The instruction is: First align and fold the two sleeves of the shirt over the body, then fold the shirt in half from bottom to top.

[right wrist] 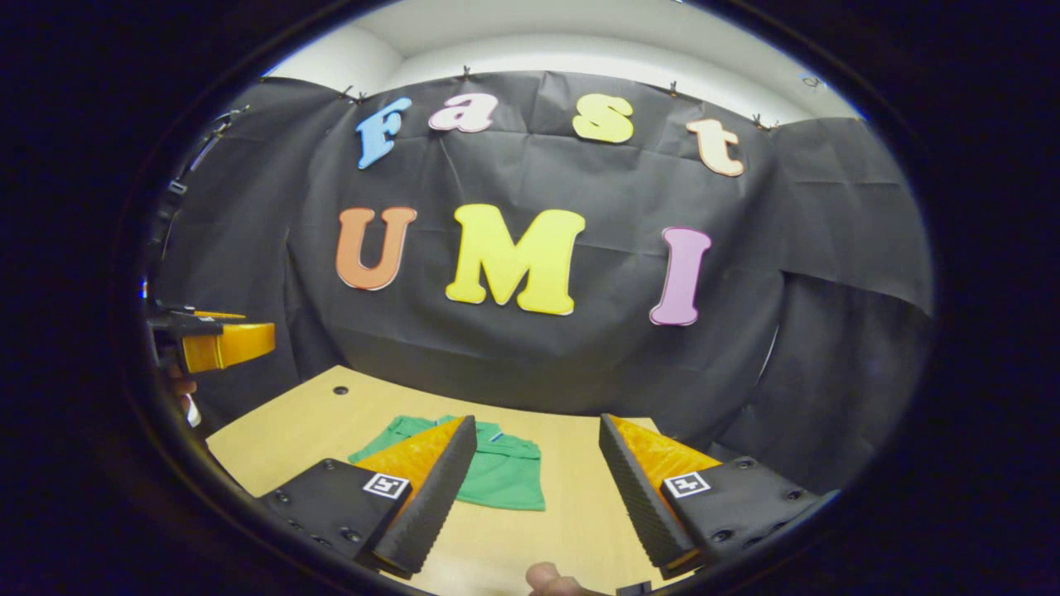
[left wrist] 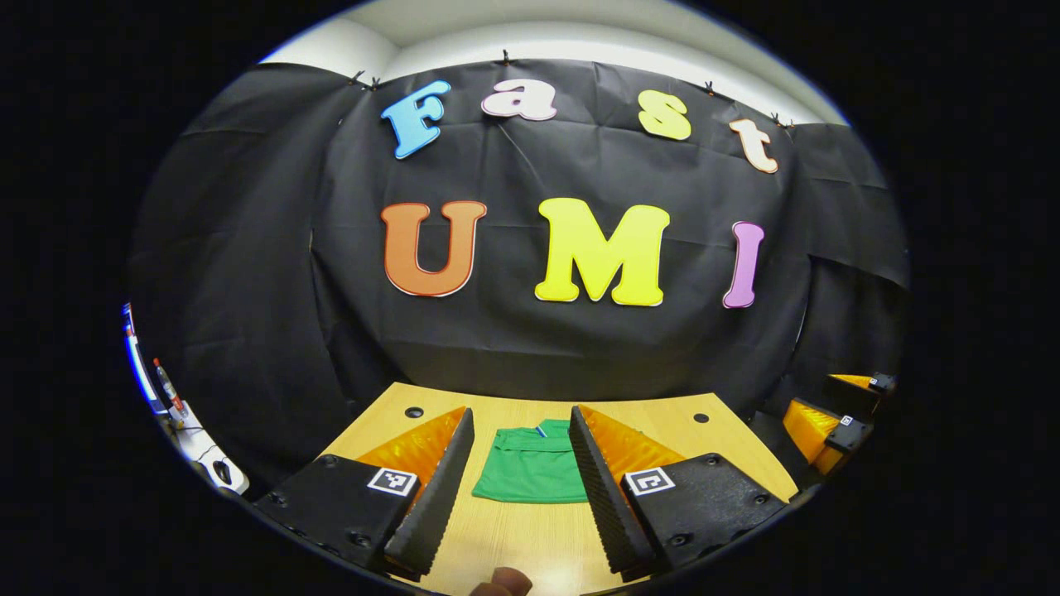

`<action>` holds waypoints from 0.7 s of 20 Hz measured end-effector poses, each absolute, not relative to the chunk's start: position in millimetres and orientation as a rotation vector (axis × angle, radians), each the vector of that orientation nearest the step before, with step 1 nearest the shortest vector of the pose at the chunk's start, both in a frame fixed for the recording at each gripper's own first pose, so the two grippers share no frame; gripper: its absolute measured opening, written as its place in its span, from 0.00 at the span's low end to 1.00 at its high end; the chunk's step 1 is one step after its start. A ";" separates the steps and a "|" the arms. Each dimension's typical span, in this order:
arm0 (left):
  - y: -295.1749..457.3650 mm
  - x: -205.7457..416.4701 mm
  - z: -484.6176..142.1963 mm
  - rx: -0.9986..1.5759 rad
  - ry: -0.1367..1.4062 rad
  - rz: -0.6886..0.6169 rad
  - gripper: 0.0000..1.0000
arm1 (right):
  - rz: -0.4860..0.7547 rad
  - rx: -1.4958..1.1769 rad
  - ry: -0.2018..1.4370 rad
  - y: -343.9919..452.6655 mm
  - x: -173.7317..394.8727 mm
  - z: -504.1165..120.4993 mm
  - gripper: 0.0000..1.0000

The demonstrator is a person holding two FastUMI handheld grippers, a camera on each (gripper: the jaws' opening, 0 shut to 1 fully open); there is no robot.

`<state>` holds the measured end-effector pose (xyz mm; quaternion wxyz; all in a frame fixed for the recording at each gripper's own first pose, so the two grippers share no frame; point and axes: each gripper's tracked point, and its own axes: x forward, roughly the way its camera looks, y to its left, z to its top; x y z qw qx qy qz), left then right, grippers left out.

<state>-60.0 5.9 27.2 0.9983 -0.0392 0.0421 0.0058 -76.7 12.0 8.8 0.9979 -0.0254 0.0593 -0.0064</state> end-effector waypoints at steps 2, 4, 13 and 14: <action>6.9 -71.1 23.0 -0.066 0.077 0.023 0.76 | 0.017 -0.048 0.105 21.8 -84.4 11.1 0.96; 2.4 -77.4 20.5 -0.062 0.073 0.016 0.80 | 0.030 -0.049 0.086 25.0 -89.4 13.8 0.95; -0.5 -80.8 17.4 -0.062 0.072 0.006 0.76 | 0.043 -0.063 0.078 38.3 -92.4 18.0 0.95; -2.0 -79.3 18.2 -0.061 0.071 0.001 0.76 | 0.045 -0.069 0.081 39.8 -91.3 17.1 0.95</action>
